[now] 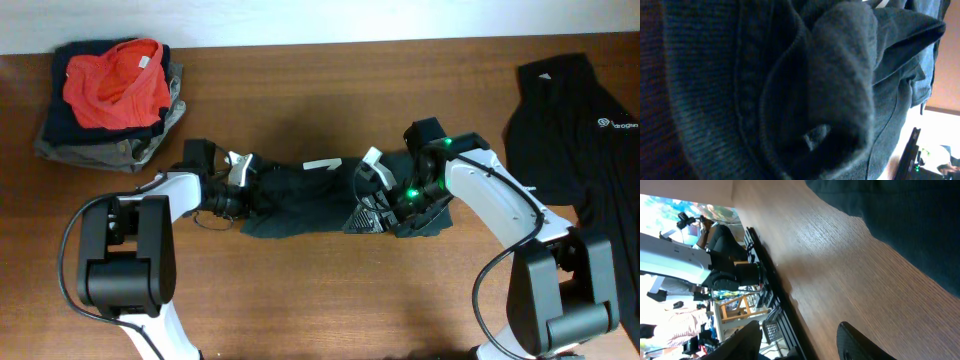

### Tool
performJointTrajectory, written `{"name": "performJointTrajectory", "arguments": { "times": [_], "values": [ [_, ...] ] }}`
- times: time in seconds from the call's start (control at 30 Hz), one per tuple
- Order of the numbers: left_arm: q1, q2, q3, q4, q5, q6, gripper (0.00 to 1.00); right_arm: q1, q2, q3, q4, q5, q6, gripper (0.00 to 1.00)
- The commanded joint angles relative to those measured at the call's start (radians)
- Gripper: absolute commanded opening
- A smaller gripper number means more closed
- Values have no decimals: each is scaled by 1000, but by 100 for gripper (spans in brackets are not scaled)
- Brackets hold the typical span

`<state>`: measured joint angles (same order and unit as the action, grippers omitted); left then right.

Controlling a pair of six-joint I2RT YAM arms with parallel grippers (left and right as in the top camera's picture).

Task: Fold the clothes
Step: 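Fold the left end over toward the right with the left gripper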

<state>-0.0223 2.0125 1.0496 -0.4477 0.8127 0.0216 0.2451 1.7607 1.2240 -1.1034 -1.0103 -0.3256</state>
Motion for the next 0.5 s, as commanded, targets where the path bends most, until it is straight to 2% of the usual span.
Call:
{"name": "performJointTrajectory", "arguments": {
  "times": [0.0,0.17,0.3,0.47],
  "values": [
    [50,39,-26,-24,-155,-14,1,10,-8,3,-2,2,-14,53],
    [150,39,11,-93,-185,-14,1,10,-8,3,-4,2,-15,53],
    [235,39,85,-211,-289,-13,1,10,-8,3,-4,8,-15,53],
    [311,39,219,-385,-331,-3,1,10,-8,3,-3,51,-14,53]
  ]
}}
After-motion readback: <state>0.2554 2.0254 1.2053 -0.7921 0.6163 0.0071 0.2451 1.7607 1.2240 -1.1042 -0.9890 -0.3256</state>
